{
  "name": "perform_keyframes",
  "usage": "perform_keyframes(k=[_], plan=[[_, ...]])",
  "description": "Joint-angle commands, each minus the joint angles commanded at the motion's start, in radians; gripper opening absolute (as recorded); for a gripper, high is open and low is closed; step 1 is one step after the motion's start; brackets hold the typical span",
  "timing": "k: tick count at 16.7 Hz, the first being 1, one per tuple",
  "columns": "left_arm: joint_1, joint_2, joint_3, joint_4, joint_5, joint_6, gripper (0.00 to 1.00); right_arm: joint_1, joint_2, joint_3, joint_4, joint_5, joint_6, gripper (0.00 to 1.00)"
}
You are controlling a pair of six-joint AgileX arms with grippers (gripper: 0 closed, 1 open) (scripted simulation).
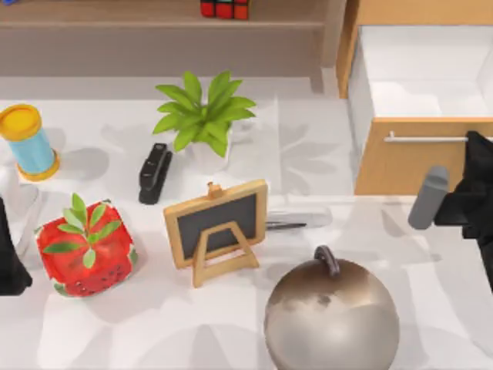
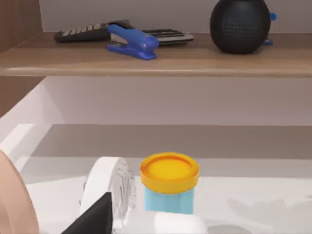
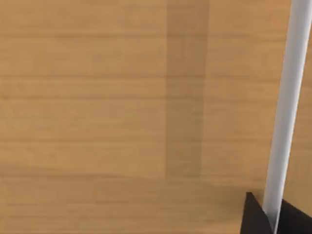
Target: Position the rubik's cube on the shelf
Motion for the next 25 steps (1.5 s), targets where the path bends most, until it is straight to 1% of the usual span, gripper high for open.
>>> perform_keyframes(k=[10,18,25], plan=[[0.000,0.000,0.000,0.000,0.000,0.000,1.00,-0.066,0.074,0.233,-0.162,-0.066,-0.001,0.00],[0.000,0.000,0.000,0.000,0.000,0.000,1.00,-0.074,0.083,0.272,-0.184,-0.069,0.000,0.00],[0.000,0.000,0.000,0.000,0.000,0.000,1.00,-0.107,0.166,0.466,-0.305,-0.105,0.000,0.00]])
